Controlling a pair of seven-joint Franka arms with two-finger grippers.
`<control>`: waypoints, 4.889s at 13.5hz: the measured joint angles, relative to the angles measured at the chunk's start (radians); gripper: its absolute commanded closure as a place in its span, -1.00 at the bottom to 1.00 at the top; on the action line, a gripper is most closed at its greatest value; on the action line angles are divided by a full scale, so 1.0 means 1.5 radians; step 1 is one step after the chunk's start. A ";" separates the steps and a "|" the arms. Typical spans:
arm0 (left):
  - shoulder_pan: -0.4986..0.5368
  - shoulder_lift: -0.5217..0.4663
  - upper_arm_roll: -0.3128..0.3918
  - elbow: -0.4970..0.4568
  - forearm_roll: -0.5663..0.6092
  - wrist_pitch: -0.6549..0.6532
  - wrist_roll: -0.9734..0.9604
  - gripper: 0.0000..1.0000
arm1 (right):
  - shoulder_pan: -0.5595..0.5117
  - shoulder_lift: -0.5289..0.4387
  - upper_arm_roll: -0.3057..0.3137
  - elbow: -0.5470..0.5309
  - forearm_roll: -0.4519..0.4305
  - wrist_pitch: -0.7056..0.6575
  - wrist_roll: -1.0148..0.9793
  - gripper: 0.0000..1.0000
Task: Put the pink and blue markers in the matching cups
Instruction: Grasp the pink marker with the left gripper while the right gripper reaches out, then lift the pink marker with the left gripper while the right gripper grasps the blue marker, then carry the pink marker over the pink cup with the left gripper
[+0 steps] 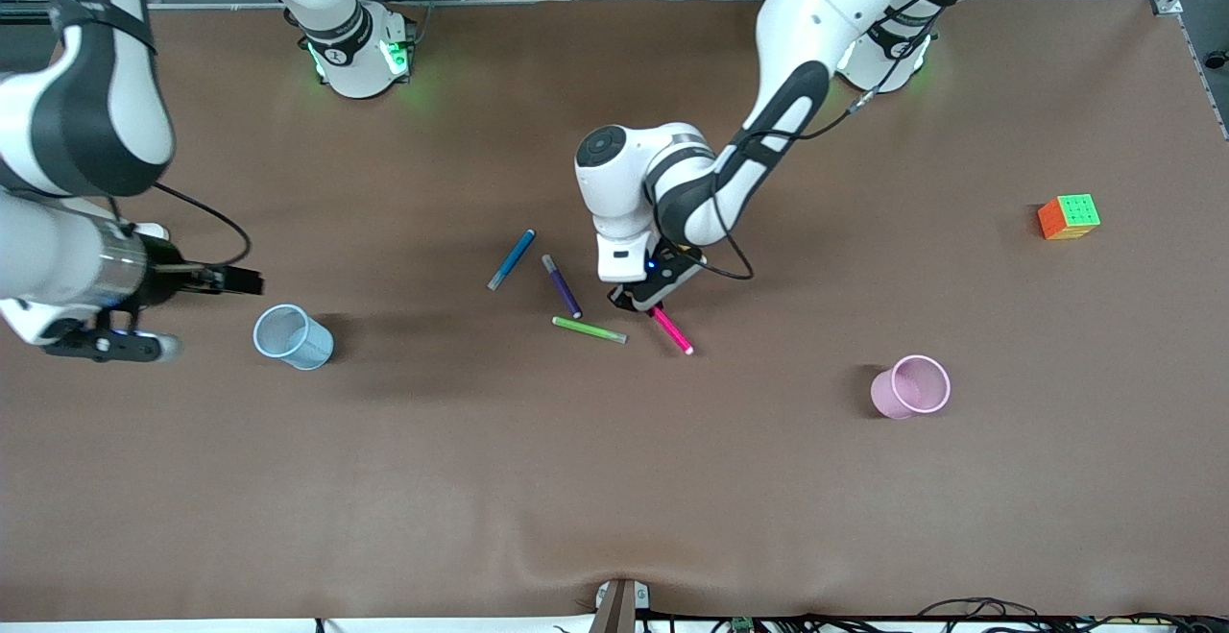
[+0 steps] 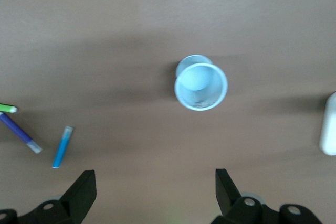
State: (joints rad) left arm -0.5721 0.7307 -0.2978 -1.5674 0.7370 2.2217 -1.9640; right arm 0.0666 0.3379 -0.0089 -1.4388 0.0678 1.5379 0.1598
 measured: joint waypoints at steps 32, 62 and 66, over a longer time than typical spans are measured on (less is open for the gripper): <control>0.565 -0.196 0.004 0.048 -0.726 -0.319 0.885 1.00 | 0.294 0.129 0.004 -0.361 0.086 0.542 0.497 0.20; 0.579 -0.088 -0.012 0.084 -0.674 -0.252 0.890 -1.00 | 0.055 0.075 -0.050 -0.064 -0.139 0.423 -0.020 1.00; 0.527 -0.162 -0.016 0.085 -0.528 -0.260 0.890 -1.00 | 0.023 0.071 -0.050 -0.191 -0.141 0.617 -0.050 1.00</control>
State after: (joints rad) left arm 0.2183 0.4873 -0.3220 -1.4402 -0.0550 1.8323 -0.6292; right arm 0.1007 0.4443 -0.0841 -1.7248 -0.1435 2.4631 0.0851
